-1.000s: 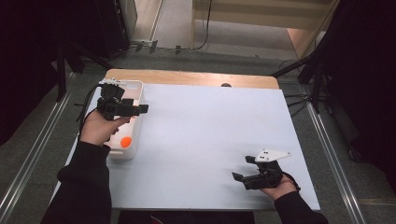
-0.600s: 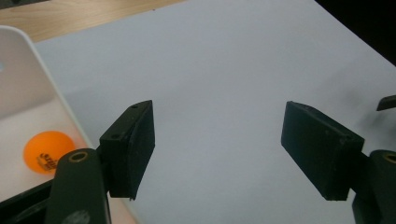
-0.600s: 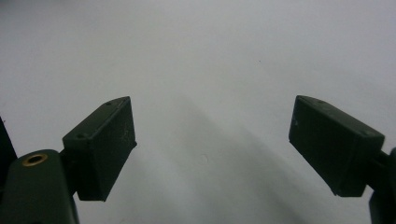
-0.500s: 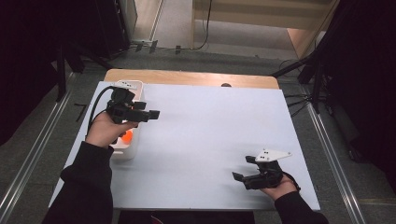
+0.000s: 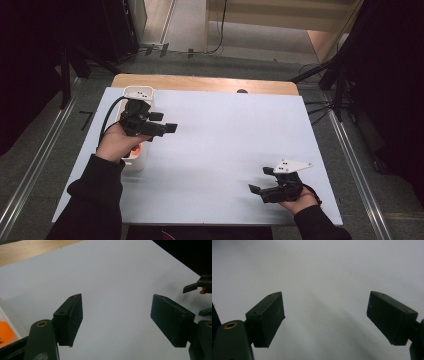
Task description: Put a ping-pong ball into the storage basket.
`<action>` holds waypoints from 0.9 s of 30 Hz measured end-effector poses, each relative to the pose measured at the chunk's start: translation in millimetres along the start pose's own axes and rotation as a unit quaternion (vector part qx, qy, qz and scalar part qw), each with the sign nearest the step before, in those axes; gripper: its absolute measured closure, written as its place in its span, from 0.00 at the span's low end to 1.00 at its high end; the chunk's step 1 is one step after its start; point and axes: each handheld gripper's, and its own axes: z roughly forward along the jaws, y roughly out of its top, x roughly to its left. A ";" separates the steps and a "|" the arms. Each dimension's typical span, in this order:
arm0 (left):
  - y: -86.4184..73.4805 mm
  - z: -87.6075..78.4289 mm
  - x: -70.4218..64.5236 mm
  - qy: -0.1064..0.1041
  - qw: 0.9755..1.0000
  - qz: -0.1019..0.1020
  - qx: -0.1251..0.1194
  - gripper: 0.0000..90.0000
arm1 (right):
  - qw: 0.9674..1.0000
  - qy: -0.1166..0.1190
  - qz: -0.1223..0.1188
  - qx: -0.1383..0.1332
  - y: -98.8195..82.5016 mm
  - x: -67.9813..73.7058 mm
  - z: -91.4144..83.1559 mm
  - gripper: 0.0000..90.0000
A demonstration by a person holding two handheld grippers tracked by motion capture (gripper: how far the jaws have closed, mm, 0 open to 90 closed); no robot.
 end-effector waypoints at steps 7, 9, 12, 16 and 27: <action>-3.4 5.8 -4.7 0.001 1.000 0.008 -0.005 0.29 | 1.000 -0.001 0.001 0.000 0.0 0.1 -0.1 0.15; -4.3 7.4 -5.6 -0.002 1.000 0.013 -0.004 0.29 | 1.000 -0.001 0.001 -0.001 -0.1 0.2 -0.2 0.15; -6.5 10.9 -7.2 0.001 1.000 0.012 0.001 0.29 | 1.000 -0.001 0.002 -0.002 -0.2 0.2 -0.2 0.15; -9.6 13.0 -7.5 0.008 1.000 0.016 0.001 0.29 | 1.000 -0.001 0.002 -0.002 -0.3 0.3 -0.6 0.15; -19.6 16.9 -14.9 0.006 0.999 0.032 0.001 0.29 | 1.000 -0.002 0.001 -0.002 -0.2 0.1 -0.4 0.15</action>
